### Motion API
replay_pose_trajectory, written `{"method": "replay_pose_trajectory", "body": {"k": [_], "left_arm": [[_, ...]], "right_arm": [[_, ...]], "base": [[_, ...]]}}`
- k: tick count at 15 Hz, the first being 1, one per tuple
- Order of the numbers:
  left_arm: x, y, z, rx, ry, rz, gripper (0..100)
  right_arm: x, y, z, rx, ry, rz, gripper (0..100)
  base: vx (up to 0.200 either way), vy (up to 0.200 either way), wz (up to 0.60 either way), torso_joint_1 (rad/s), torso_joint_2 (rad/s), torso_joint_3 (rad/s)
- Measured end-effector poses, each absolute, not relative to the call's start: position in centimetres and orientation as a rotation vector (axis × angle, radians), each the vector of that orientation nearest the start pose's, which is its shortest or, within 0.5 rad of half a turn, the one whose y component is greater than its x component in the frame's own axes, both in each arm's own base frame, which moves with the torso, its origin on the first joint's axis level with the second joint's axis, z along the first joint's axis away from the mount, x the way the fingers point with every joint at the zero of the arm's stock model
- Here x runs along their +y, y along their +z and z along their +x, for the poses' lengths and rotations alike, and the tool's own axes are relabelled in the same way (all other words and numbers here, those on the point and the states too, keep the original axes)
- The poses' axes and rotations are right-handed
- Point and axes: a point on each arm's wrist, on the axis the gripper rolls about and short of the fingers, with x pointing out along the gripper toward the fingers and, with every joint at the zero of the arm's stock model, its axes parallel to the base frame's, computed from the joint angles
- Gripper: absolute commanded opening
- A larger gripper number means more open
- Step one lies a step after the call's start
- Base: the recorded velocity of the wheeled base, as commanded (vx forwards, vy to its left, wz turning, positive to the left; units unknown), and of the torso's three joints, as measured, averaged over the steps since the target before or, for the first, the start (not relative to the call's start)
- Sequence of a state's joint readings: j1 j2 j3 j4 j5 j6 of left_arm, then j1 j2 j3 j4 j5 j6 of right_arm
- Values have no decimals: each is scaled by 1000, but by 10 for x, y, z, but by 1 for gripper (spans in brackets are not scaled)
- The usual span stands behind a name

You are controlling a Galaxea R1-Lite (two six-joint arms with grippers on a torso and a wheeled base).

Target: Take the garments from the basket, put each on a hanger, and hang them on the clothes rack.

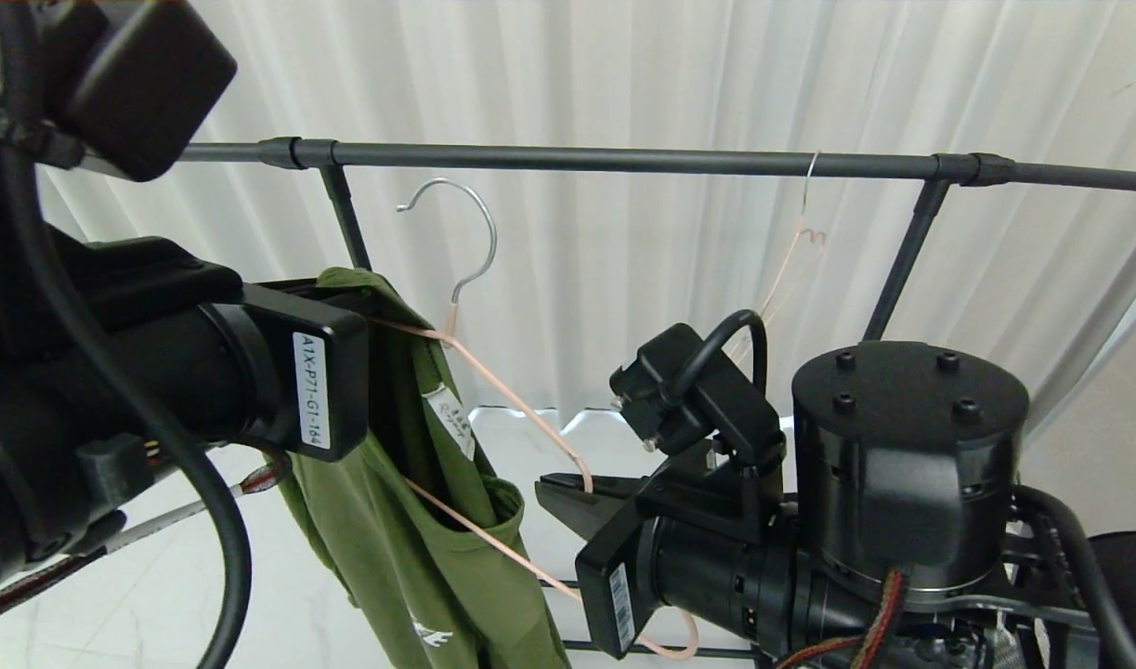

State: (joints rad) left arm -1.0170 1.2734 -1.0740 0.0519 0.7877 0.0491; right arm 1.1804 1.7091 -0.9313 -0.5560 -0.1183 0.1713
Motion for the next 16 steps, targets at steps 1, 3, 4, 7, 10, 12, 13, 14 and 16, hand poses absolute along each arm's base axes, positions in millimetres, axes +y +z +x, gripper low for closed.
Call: {"method": "replay_pose_trajectory", "body": {"k": [1, 3, 4, 7, 10, 12, 13, 14, 16], "left_arm": [[-154, 302, 113, 150, -234, 247, 0], [-152, 297, 112, 160, -238, 265, 0], [-151, 292, 111, 169, -243, 281, 0], [-148, 287, 105, 172, -261, 291, 0], [-146, 289, 104, 158, -264, 275, 0], [-145, 292, 103, 145, -265, 260, 0], [-145, 293, 103, 141, -265, 255, 0], [-145, 293, 103, 140, -265, 254, 0], [-145, 294, 103, 139, -265, 254, 0]], "right_arm": [[293, 207, 123, 271, 1036, 15, 0], [290, 211, 122, 246, 1038, 0, 0], [288, 214, 121, 225, 1040, -15, 0], [282, 222, 119, 166, 1048, -61, 0], [277, 230, 117, 104, 1052, -113, 0], [273, 234, 116, 77, 1051, -127, 0], [272, 236, 117, 65, 1046, -121, 0], [271, 238, 118, 50, 1033, -117, 0], [269, 242, 120, 18, 1008, -110, 0]], "base": [[0, 0, 0, 0, 0, 0], [0, 0, 0, 0, 0, 0], [0, 0, 0, 0, 0, 0], [0, 0, 0, 0, 0, 0], [0, 0, 0, 0, 0, 0], [0, 0, 0, 0, 0, 0], [0, 0, 0, 0, 0, 0], [0, 0, 0, 0, 0, 0], [0, 0, 0, 0, 0, 0]]}}
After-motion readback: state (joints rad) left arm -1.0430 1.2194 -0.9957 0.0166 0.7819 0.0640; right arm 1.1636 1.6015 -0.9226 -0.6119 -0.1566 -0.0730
